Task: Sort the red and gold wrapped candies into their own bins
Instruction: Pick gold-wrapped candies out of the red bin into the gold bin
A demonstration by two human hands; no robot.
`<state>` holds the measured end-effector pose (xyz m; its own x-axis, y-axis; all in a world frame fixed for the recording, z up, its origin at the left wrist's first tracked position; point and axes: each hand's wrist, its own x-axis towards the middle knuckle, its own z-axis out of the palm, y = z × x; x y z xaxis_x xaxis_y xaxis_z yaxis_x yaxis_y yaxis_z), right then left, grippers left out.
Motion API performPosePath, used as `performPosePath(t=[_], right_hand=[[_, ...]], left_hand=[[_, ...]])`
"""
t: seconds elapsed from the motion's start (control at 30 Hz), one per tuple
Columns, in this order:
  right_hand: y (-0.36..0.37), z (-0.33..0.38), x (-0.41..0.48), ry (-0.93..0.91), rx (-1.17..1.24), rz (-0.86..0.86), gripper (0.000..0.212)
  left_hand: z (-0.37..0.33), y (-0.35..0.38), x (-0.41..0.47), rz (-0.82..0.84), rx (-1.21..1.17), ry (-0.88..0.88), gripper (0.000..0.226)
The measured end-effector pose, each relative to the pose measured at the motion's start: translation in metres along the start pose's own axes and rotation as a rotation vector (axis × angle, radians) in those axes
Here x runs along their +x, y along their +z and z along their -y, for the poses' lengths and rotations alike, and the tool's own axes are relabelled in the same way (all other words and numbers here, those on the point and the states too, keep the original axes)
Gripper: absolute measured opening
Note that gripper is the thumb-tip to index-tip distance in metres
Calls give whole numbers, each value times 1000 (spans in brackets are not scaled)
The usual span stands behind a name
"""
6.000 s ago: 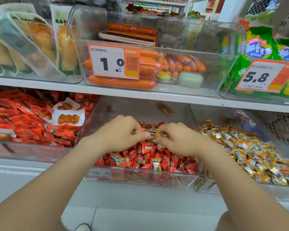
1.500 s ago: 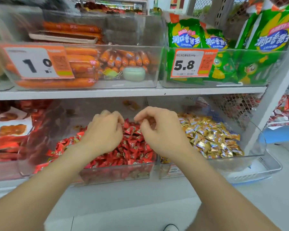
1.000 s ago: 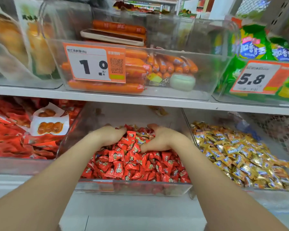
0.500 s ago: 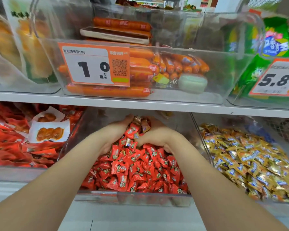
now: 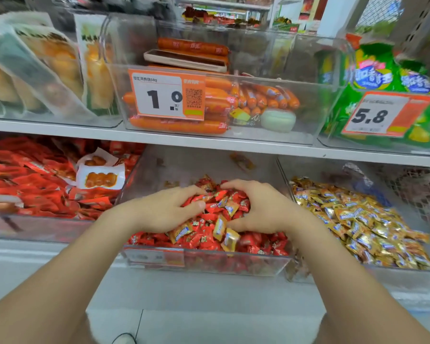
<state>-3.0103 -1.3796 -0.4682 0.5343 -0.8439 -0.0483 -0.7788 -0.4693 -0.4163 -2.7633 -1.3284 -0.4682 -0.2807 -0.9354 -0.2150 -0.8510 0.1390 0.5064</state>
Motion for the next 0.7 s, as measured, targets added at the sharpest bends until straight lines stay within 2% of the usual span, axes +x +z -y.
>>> performPosePath(t=[0.13,0.2,0.3,0.37,0.47,0.53,0.6,0.63,0.7], right_hand=[[1,1,-19,-30,-87,-28,85],[3,1,-24,-49,-100,-47,78],[3,1,-27,-79,-50,-130,58],[4,3,-25,-97,-22,-181,45],[9,6,-14,-69,-41,-224,39],[11,5,-5,-11,-77,-161,46],[8,8,0,41,-76,-24,56],[5,9,0,50,-62,19,56],[-3,9,0,41,-25,-16,44]], left_hand=[[3,5,-8,-85,159,-35,54],[-1,5,-11,-201,189,-12,42],[-14,1,-21,-364,121,116,9],[-18,-3,-30,-299,86,80,19],[-22,-7,-40,-60,71,-34,33],[-21,-7,-40,-9,75,-61,37],[-21,-7,-38,33,69,-65,40],[-21,-7,-37,56,60,-58,41],[-21,-6,-36,81,40,-34,41]])
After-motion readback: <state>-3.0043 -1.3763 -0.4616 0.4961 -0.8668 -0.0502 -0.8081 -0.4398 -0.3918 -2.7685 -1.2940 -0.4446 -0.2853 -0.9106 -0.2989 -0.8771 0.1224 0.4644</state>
